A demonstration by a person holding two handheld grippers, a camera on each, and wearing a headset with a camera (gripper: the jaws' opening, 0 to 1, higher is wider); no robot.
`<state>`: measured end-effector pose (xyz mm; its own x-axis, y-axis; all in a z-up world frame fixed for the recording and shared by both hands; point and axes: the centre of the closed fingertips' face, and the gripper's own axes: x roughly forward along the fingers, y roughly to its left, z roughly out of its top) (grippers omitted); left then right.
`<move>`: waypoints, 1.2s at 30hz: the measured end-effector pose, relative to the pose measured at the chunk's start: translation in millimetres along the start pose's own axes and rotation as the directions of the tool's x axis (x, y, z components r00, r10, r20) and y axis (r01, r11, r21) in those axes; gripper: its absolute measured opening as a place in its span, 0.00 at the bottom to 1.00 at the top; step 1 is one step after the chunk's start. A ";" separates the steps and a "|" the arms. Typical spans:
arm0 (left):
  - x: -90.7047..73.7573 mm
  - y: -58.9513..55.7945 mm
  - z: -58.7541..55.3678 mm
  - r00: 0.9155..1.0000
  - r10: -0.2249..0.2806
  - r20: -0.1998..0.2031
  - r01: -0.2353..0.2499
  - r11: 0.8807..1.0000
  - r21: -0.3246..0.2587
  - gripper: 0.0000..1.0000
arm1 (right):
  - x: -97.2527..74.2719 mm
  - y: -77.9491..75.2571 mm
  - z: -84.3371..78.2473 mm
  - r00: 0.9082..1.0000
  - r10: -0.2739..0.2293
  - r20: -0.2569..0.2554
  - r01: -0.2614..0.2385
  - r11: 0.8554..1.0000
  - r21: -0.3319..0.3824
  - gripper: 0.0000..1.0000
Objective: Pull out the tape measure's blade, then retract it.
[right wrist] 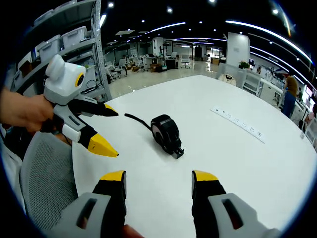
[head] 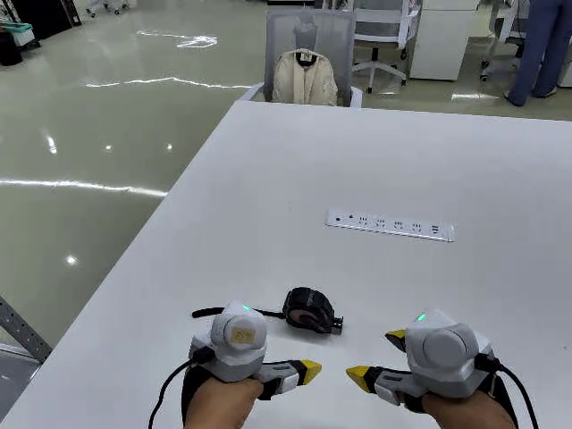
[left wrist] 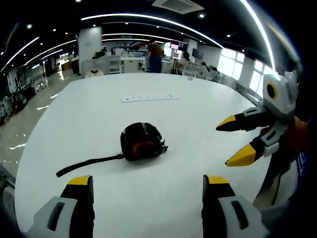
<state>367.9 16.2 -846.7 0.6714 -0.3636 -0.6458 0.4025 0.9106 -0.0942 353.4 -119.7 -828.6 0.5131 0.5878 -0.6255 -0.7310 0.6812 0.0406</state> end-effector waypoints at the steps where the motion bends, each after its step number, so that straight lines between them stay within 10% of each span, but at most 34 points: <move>1: -1.2 0.0 -0.1 1.000 0.000 0.002 0.000 1.000 -0.001 0.90 | -2.0 -0.2 0.6 1.000 -0.004 0.004 0.004 1.000 0.003 0.55; 36: -55.9 -10.5 1.9 0.997 -0.057 0.056 0.056 0.998 0.010 1.00 | -95.0 13.5 -9.0 0.995 -0.091 0.032 0.089 0.993 0.073 0.68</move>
<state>327.3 26.6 -808.1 0.6810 -0.4251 -0.5962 0.4458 0.8866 -0.1229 290.7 -170.3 -775.6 0.5917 0.5368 -0.6014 -0.6476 0.7608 0.0419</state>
